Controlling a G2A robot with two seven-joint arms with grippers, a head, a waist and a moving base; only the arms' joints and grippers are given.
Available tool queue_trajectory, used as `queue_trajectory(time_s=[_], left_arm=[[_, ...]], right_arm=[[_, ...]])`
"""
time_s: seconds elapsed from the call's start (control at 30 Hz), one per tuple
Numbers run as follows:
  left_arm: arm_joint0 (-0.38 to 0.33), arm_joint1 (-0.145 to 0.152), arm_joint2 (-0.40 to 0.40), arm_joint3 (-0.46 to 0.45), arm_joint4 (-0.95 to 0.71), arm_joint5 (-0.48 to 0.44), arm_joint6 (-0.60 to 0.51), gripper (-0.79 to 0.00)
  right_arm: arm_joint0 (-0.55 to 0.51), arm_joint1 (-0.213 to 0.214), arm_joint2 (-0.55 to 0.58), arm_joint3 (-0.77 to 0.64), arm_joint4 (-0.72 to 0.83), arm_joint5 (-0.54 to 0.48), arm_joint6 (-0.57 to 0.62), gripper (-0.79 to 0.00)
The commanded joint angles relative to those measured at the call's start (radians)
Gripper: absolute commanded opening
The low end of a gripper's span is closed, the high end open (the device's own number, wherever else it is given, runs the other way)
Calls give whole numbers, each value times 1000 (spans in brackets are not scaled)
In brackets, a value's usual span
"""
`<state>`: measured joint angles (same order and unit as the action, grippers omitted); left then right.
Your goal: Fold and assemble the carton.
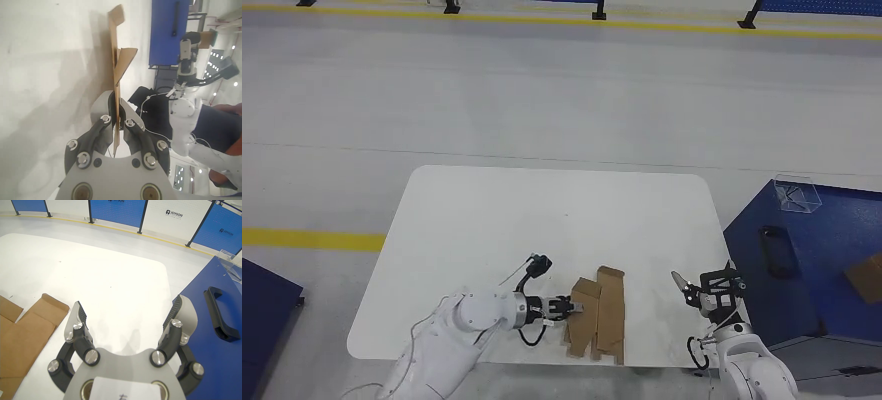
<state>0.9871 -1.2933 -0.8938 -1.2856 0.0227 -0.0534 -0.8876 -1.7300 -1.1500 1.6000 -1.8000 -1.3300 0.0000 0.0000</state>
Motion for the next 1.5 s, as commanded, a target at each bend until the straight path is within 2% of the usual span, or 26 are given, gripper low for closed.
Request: queue_trajectory(time_s=[0.0, 0.1, 0.17, 1.47], left_arm=[[8, 4, -20, -30, -32, 1, -9, -785], [24, 13, -60, -97, -83, 13, -32, -785], [40, 19, -90, -150, -87, 20, -2, -785], [43, 19, -88, -151, -89, 17, 0, -785]], right_arm=[[0, 0, 0, 0, 0, 0, 0, 0], [0, 0, 0, 0, 0, 0, 0, 0], [0, 0, 0, 0, 0, 0, 0, 0], [0, 0, 0, 0, 0, 0, 0, 0]])
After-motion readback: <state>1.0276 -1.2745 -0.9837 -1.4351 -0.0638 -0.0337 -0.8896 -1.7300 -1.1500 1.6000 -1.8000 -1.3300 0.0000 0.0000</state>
